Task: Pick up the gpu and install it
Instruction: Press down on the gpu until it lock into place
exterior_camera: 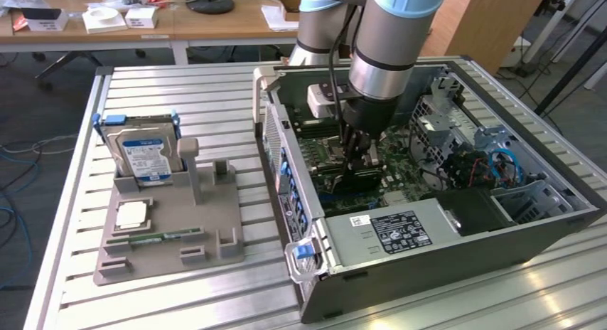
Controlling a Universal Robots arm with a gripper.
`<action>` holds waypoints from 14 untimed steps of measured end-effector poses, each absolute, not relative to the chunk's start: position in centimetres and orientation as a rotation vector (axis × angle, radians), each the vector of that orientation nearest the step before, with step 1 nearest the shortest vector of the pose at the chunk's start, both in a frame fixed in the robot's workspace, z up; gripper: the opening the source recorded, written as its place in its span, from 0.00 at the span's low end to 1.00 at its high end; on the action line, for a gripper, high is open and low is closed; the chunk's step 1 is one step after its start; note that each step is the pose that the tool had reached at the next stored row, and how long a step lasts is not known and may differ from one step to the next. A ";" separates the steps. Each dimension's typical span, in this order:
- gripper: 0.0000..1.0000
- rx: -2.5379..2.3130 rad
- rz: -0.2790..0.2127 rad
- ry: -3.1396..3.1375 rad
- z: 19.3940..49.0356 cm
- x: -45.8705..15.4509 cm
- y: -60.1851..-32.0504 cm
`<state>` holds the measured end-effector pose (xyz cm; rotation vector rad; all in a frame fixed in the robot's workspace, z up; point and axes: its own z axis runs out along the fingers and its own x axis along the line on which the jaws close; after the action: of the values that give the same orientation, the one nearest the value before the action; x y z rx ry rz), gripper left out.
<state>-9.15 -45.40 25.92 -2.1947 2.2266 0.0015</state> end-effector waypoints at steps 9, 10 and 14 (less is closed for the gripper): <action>0.10 -2.195 0.002 2.227 25.9 -9.1 -45.4; 0.10 -2.195 0.002 2.226 25.9 -9.1 -45.4; 0.10 -2.193 0.003 2.225 26.0 -9.1 -45.4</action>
<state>-9.14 -45.38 26.04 -2.1935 2.2255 0.0026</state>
